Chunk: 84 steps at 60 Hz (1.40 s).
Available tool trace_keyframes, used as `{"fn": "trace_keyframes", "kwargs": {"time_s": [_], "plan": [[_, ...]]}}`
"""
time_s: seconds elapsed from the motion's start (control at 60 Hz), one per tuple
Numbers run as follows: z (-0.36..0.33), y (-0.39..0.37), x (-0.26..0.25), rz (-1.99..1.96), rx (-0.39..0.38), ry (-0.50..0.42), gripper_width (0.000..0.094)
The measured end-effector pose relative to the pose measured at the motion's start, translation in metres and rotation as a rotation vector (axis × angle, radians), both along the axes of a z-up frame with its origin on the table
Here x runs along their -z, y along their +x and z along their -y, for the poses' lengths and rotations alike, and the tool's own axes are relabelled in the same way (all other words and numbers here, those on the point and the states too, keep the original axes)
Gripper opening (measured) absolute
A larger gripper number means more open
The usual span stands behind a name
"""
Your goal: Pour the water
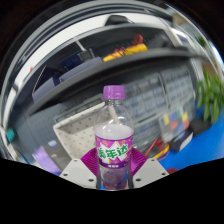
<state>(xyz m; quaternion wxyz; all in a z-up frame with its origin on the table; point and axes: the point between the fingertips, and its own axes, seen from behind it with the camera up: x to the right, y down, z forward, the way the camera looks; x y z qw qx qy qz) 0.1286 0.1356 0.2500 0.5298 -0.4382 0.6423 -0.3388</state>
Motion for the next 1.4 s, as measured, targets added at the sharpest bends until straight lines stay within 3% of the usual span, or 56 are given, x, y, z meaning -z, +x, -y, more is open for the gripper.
{"fn": "trace_keyframes", "kwargs": {"time_s": [0.117, 0.183, 0.6, 0.817, 1.017, 1.117, 1.4], "plan": [[0.054, 0.006, 0.003, 0.023, 0.034, -0.290, 0.0364], [0.078, 0.009, 0.015, 0.014, 0.042, -0.350, 0.0362], [0.150, 0.033, 0.153, -0.087, 0.023, -0.383, 0.0384], [0.147, 0.032, 0.149, -0.021, 0.032, -0.404, 0.0374], [0.149, 0.025, 0.151, -0.031, 0.054, -0.384, 0.0536], [0.152, 0.017, 0.165, -0.111, 0.063, -0.376, 0.0808], [0.125, -0.073, 0.156, -0.218, 0.053, -0.365, 0.0811]]}}
